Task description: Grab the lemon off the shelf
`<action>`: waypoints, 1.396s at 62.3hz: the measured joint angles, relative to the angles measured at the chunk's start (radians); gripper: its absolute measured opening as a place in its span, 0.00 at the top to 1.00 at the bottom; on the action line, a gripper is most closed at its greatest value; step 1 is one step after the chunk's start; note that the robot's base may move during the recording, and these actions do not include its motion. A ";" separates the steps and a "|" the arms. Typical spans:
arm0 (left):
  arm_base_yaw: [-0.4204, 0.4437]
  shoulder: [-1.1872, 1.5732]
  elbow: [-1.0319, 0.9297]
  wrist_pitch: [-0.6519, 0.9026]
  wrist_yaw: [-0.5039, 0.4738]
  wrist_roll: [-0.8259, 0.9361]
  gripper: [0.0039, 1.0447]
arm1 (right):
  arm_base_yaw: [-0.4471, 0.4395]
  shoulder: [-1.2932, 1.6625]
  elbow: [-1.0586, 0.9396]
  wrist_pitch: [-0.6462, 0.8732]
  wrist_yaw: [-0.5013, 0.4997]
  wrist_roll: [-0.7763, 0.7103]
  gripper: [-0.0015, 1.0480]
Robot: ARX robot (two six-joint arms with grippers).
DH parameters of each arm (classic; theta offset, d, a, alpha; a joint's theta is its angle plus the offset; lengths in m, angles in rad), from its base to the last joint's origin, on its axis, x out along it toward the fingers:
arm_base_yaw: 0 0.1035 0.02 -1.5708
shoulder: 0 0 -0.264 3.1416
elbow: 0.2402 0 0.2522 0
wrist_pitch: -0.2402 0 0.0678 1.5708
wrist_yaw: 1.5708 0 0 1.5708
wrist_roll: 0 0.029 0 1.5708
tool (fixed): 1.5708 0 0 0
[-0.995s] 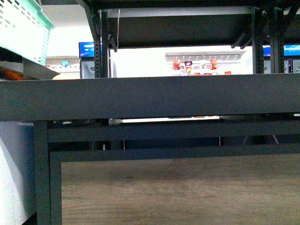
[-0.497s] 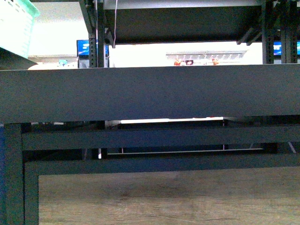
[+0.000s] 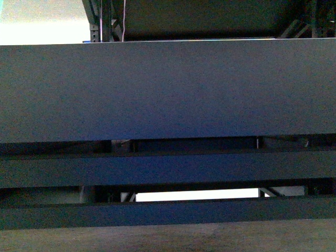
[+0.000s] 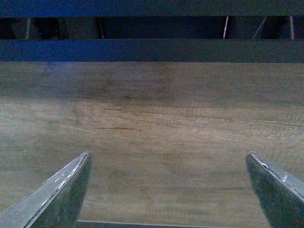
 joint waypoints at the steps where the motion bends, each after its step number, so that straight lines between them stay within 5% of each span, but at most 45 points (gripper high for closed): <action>1: 0.000 0.000 0.000 0.000 0.000 0.000 0.08 | 0.000 0.000 0.000 0.000 0.000 0.000 0.07; 87: 0.000 0.000 0.000 0.000 0.000 0.000 0.08 | 0.000 0.000 0.000 0.000 -0.002 0.000 0.07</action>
